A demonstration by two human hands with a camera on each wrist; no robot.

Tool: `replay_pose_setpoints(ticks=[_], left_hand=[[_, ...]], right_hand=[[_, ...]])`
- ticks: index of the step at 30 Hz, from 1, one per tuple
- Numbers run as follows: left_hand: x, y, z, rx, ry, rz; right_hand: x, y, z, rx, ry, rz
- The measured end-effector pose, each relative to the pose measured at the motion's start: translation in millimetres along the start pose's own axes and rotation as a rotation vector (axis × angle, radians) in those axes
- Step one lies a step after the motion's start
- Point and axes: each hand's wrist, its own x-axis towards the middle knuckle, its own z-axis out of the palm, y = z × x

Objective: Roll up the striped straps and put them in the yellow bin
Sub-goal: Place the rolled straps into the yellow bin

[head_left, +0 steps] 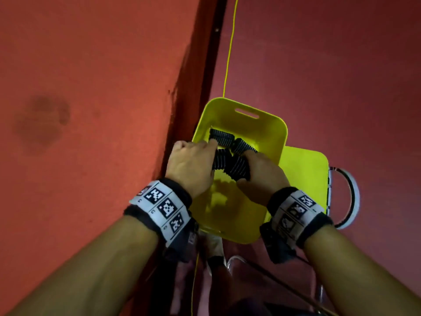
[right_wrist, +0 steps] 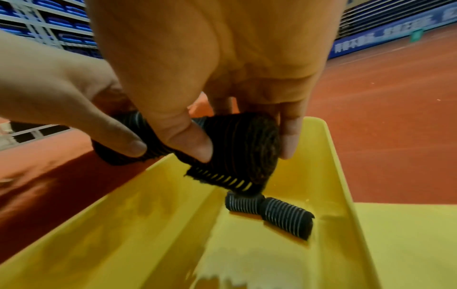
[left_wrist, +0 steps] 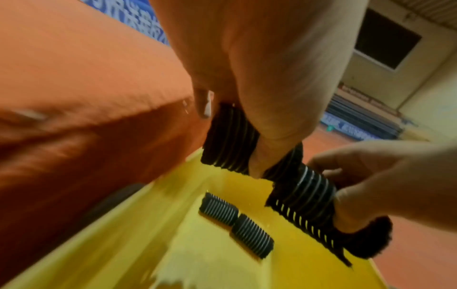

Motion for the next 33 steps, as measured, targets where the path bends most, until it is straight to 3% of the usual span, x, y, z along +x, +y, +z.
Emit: replay_pose_setpoints(ticks=[7, 13, 17, 22, 24, 29, 33], left_hand=[[101.1, 33.5, 49.5, 0.275, -0.206, -0.007], [151.8, 34.7, 87.5, 0.352, -0.336, -0.04], [170.2, 21.2, 118.4, 0.403, -0.381, -0.051], [181.8, 10.0, 141.4, 0.446, -0.254, -0.039], [180.8, 7.7, 145.7, 0.452, -0.195, -0.049], [174.5, 8.7, 151.0, 0.334, -0.03, -0.113], [174.5, 9.1, 143.1, 0.197, -0.052, -0.16]], right_hand=[[92.5, 29.4, 38.1, 0.006, -0.193, 0.237], [139.9, 40.1, 56.5, 0.005, -0.255, 0.297], [160.9, 48.6, 76.0, -0.084, -0.247, 0.219], [185.1, 45.2, 83.7, -0.245, -0.211, 0.227], [190.3, 48.9, 83.0, -0.221, -0.18, 0.287], [185.0, 52.9, 75.7, -0.18, -0.047, 0.235], [175.7, 49.5, 70.2, -0.187, -0.039, 0.219]])
